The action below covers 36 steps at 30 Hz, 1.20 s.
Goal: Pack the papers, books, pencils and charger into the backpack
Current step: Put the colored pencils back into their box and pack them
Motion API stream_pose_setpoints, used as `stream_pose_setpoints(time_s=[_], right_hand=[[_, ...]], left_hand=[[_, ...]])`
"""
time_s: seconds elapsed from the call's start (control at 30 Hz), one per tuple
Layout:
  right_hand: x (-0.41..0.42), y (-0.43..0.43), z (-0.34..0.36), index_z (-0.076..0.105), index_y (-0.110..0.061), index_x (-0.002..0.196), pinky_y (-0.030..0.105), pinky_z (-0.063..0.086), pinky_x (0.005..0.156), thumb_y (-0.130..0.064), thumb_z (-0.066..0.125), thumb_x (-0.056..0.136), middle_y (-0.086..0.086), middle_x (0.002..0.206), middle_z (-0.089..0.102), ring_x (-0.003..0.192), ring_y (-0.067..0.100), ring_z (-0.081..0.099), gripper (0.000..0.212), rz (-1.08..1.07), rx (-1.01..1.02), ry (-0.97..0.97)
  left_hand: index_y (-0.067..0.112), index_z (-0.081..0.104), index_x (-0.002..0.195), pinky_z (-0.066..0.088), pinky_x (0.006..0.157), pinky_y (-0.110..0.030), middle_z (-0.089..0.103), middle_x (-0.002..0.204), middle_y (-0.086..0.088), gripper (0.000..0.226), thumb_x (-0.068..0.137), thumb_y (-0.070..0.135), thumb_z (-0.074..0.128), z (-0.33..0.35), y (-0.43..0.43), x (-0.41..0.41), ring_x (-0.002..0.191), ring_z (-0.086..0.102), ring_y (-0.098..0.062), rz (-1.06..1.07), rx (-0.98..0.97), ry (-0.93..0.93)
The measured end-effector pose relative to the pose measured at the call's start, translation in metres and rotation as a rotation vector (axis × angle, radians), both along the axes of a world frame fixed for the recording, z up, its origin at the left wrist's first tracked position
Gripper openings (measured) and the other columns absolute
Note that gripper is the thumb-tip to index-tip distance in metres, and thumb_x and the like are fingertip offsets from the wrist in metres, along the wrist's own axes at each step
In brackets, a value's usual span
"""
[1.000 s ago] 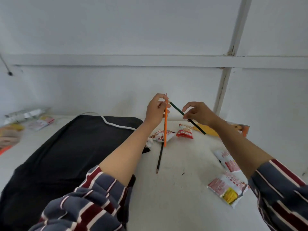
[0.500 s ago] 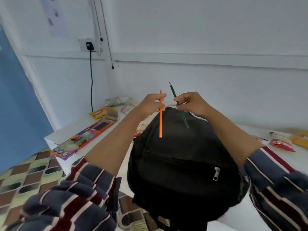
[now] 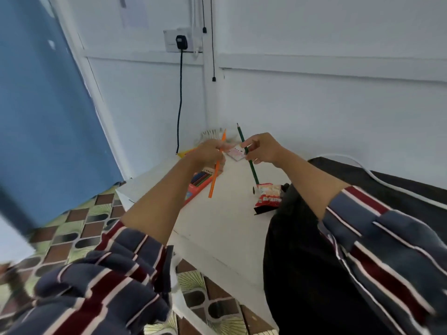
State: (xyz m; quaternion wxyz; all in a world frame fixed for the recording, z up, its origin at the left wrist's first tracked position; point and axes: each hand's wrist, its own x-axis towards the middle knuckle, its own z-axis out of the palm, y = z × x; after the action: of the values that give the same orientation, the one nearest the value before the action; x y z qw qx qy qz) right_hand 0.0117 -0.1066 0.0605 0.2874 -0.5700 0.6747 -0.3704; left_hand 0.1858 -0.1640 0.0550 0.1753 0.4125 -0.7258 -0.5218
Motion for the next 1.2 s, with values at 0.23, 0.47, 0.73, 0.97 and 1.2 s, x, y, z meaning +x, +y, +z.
stream_pose_setpoints(time_s=[0.23,0.47,0.73,0.97,1.2], right_hand=[[0.041,-0.070,-0.033,0.060,0.006,0.108,0.020,0.051,0.050,0.014,0.065,0.076,0.006,0.068,0.052,0.057,0.017,0.053,0.033,-0.024,0.066,-0.129],[0.069,-0.119,-0.066,0.064,0.000,0.105,0.034,0.052,0.075,0.001,0.073,0.072,0.000,0.074,0.056,0.075,0.018,0.056,0.035,-0.156,0.043,-0.047],[0.100,-0.146,-0.084,0.064,0.000,0.105,0.029,0.051,0.069,0.000,0.073,0.073,0.005,0.079,0.059,0.072,0.016,0.055,0.034,-0.313,0.003,-0.044],[0.115,-0.134,-0.091,0.064,-0.008,0.105,0.022,0.045,0.077,-0.022,0.079,0.072,0.000,0.092,0.062,0.083,0.012,0.057,0.039,-0.443,-0.093,0.052],[0.123,-0.127,-0.108,0.062,-0.010,0.115,0.022,0.044,0.074,-0.017,0.071,0.080,0.003,0.106,0.062,0.089,0.013,0.056,0.037,-0.432,-0.042,0.216]], left_hand=[[-0.001,0.047,0.133,0.046,0.085,-0.030,0.048,0.134,-0.015,0.052,0.083,-0.011,0.056,-0.006,-0.069,0.024,0.115,0.050,-0.028,-0.008,-0.151,-0.162],[0.004,0.051,0.131,0.049,0.065,-0.022,0.052,0.125,-0.014,0.056,0.080,-0.018,0.052,-0.031,-0.133,0.039,0.090,0.055,-0.021,-0.036,-0.183,-0.155],[0.005,0.047,0.135,0.055,0.063,-0.022,0.052,0.126,-0.013,0.054,0.085,-0.015,0.049,-0.050,-0.183,0.043,0.085,0.060,-0.019,-0.271,-0.107,-0.115],[0.013,0.044,0.138,0.053,0.076,-0.029,0.055,0.123,-0.006,0.058,0.086,-0.011,0.053,-0.058,-0.190,0.038,0.084,0.061,-0.013,-0.412,-0.104,-0.079],[0.018,0.045,0.137,0.053,0.075,-0.028,0.061,0.110,-0.005,0.058,0.086,-0.007,0.054,-0.066,-0.194,0.040,0.081,0.064,-0.019,-0.440,-0.113,-0.035]])
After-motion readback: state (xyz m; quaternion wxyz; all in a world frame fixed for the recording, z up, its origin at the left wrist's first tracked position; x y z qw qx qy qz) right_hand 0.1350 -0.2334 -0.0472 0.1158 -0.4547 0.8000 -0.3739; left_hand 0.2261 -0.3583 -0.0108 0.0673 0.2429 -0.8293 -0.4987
